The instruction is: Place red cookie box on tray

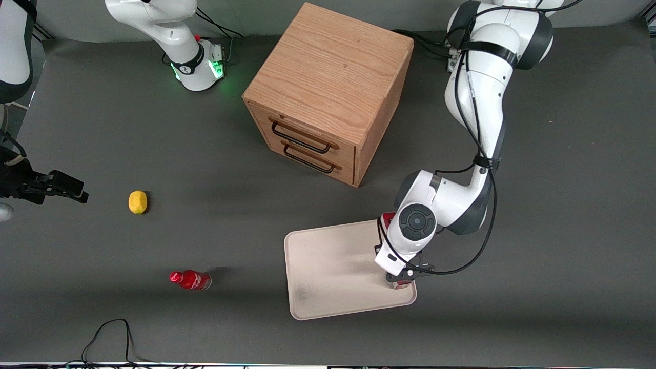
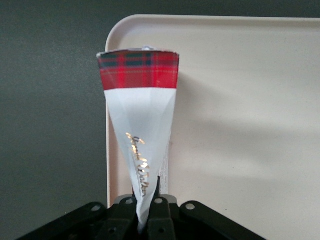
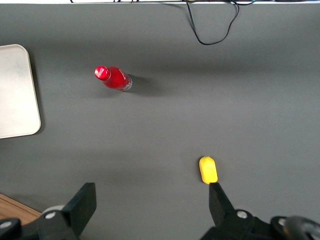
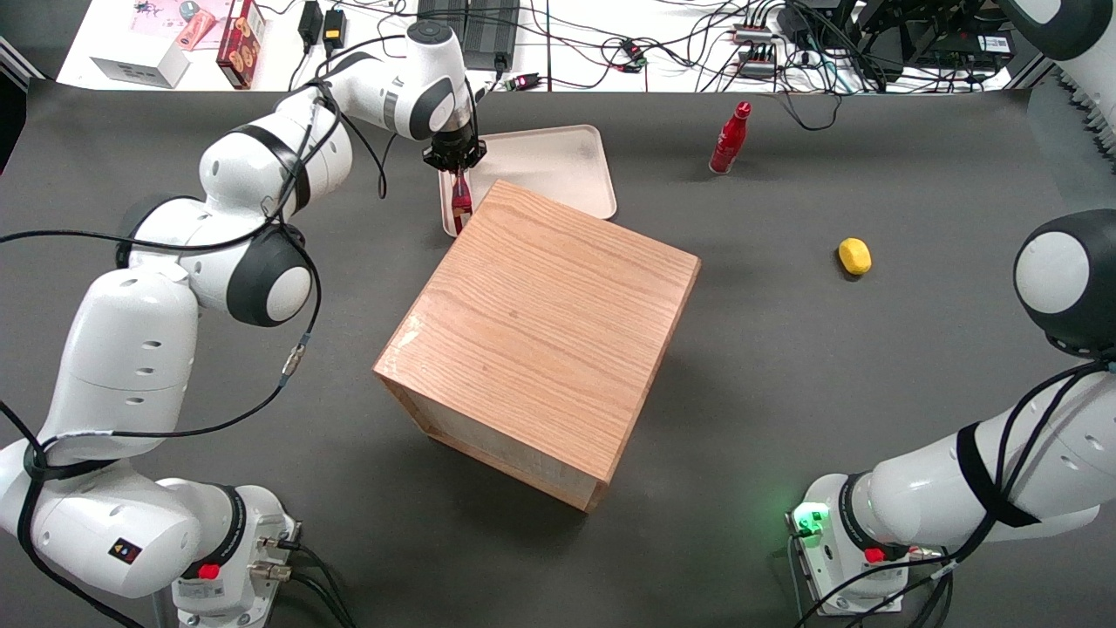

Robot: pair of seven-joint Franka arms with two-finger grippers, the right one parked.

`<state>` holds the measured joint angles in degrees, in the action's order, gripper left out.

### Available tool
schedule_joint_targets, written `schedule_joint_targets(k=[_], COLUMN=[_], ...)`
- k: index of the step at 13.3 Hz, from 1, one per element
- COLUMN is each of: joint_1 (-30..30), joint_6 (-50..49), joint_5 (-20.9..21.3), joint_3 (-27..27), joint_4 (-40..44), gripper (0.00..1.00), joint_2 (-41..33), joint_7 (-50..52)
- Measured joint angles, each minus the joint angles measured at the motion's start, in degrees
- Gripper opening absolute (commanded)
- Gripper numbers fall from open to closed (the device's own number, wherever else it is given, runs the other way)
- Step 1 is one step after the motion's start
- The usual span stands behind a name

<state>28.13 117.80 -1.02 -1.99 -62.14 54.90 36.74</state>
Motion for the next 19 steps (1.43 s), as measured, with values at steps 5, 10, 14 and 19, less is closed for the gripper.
schedule_joint_targets(k=[5, 10, 14, 19], joint_1=[-0.01, -0.02, -0.33, -0.45], joint_6=[0.98, 1.09, -6.25, -19.93], joint_5=[0.08, 0.11, 0.08, 0.14], joint_3=[-0.01, -0.06, -0.33, -0.61], joint_4=[-0.42, -0.23, 1.03, 1.45], gripper=[1.0, 1.0, 1.0, 1.0], joint_2=[0.0, -0.66, -6.49, -19.65], joint_7=[0.06, 0.18, 0.35, 0.35])
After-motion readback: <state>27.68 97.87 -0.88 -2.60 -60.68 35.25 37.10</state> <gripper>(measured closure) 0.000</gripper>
